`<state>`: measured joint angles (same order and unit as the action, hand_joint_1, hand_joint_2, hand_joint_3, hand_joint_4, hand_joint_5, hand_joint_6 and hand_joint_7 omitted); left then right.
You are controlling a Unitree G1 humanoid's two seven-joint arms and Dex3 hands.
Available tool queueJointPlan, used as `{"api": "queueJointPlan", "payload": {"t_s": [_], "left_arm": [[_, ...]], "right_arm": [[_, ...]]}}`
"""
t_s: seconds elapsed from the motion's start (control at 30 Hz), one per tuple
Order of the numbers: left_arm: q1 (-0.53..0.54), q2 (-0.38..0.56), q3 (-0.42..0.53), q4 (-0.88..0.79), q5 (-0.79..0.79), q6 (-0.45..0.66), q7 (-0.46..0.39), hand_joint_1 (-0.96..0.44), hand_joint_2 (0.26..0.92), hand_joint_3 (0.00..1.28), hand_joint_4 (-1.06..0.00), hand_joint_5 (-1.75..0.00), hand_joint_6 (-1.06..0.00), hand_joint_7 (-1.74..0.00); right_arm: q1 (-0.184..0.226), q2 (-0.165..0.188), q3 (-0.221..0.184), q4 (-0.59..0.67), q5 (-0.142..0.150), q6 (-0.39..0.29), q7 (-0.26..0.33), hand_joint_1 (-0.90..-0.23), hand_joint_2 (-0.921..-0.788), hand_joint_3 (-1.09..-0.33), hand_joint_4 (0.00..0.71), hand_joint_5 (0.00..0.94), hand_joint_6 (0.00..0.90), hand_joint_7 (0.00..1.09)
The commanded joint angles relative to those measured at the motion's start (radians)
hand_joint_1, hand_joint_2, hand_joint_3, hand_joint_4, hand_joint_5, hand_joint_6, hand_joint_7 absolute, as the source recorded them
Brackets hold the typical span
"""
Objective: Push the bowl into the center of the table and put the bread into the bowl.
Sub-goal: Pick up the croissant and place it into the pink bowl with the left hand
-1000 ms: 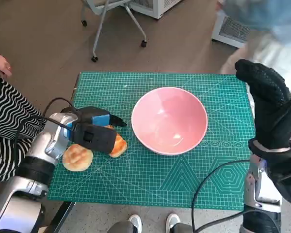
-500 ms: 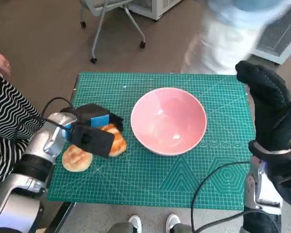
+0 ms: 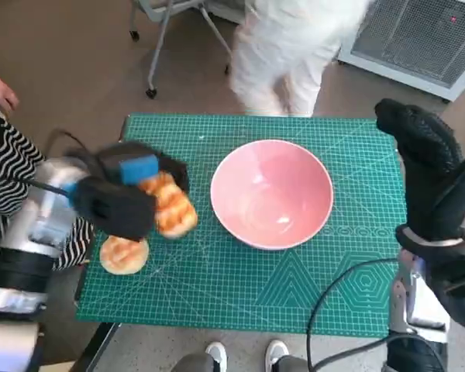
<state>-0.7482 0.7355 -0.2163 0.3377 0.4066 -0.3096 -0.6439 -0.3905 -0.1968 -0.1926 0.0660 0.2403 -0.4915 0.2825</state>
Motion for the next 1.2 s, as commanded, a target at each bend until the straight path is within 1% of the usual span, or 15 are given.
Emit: {"api": "queueJointPlan", "payload": {"t_s": [0.03,0.23,0.4,0.57,0.73,0.83,0.93,1.2], "left_arm": [[-0.003,0.014,0.059,-0.102,-0.065,0.041,-0.020,0.00,0.891,0.02,-0.87,-0.89,-0.70,-1.16],[-0.035,0.000,0.119,-0.214,-0.122,0.099,-0.010,0.00,0.881,0.01,-0.90,-0.85,-0.73,-1.13],[-0.063,-0.029,0.132,-0.277,-0.132,0.132,0.014,0.00,0.870,0.00,-0.94,-0.81,-0.76,-1.10],[-0.100,-0.093,0.096,-0.289,-0.108,0.131,0.052,0.00,0.863,0.00,-0.95,-0.80,-0.78,-1.08],[-0.138,-0.159,0.043,-0.263,-0.072,0.117,0.081,0.00,0.871,0.01,-0.92,-0.86,-0.76,-1.08],[-0.170,-0.201,0.006,-0.214,-0.065,0.085,0.087,0.00,0.880,0.01,-0.89,-0.92,-0.73,-1.08],[-0.198,-0.234,-0.022,-0.153,-0.059,0.058,0.088,0.00,0.895,0.01,-0.85,-0.95,-0.71,-1.12],[-0.290,-0.322,-0.107,0.094,0.013,-0.038,0.137,0.00,0.918,0.02,-0.80,-1.01,-0.65,-1.17]], "right_arm": [[0.020,-0.001,0.001,0.009,0.013,0.020,0.005,-0.725,-0.921,-0.747,0.147,0.001,0.070,0.51],[0.018,-0.001,0.000,0.007,0.017,0.021,0.006,-0.727,-0.921,-0.746,0.147,0.001,0.070,0.51],[0.018,-0.001,-0.002,0.009,0.026,0.022,0.010,-0.730,-0.921,-0.745,0.147,0.000,0.069,0.51],[0.021,-0.004,-0.002,0.008,0.029,0.022,0.011,-0.723,-0.921,-0.745,0.147,0.000,0.069,0.51],[0.024,-0.004,-0.001,0.005,0.029,0.024,0.008,-0.720,-0.921,-0.746,0.147,0.000,0.069,0.52],[0.026,-0.004,-0.002,0.007,0.034,0.022,0.010,-0.721,-0.921,-0.746,0.147,0.000,0.068,0.52],[0.026,-0.004,-0.003,0.008,0.034,0.022,0.010,-0.725,-0.921,-0.745,0.147,0.000,0.068,0.52],[0.037,-0.005,-0.004,-0.003,0.036,0.027,0.009,-0.729,-0.921,-0.743,0.149,0.001,0.067,0.52]]}}
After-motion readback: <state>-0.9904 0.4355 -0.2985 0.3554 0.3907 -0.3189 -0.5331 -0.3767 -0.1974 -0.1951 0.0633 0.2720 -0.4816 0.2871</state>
